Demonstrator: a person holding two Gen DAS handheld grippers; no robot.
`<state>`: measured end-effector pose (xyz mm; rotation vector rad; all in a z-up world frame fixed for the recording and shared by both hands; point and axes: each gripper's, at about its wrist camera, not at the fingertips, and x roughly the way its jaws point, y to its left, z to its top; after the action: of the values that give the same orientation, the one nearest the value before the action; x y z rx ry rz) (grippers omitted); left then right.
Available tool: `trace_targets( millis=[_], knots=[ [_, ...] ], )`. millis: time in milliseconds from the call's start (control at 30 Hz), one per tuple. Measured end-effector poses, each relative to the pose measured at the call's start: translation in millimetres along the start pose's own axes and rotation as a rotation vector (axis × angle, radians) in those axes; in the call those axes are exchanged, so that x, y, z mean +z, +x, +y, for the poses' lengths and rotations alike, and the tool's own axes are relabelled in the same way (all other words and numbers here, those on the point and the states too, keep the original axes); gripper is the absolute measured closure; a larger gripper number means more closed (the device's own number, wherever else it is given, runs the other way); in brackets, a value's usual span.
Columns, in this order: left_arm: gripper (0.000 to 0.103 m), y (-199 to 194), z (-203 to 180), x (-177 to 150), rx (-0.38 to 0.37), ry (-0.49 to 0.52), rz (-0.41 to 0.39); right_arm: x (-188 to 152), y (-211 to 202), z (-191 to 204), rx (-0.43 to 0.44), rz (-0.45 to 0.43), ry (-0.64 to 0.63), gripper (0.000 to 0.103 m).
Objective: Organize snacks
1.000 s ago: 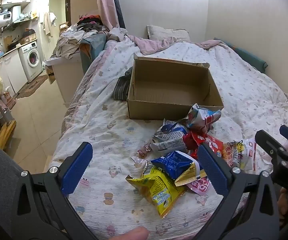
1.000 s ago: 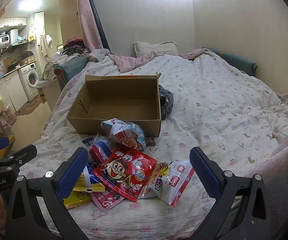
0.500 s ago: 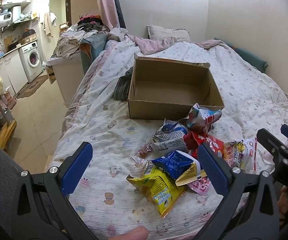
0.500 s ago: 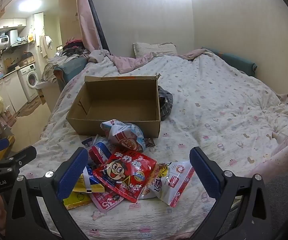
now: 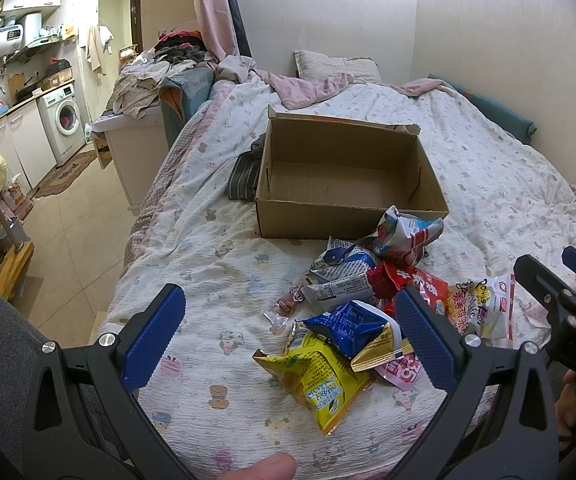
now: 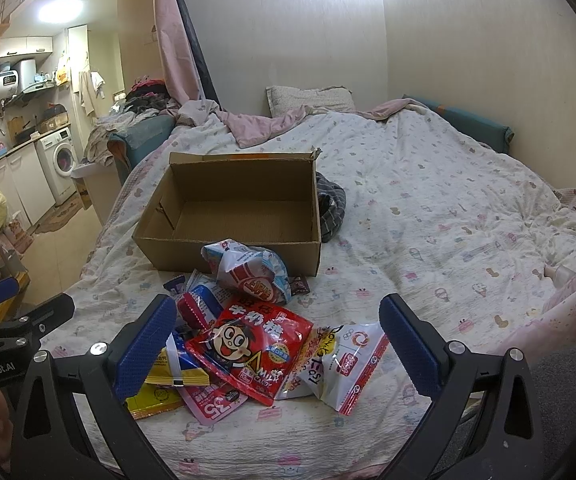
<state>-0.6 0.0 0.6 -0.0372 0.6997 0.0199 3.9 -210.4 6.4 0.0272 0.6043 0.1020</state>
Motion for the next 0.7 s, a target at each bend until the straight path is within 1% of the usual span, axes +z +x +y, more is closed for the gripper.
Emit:
trace_targets(
  millis=[700],
  knots=[
    [0.0, 0.1, 0.0, -0.3, 0.001, 0.002, 0.005, -0.8, -0.4, 0.8, 0.0, -0.002, 0.002, 0.0]
  ],
)
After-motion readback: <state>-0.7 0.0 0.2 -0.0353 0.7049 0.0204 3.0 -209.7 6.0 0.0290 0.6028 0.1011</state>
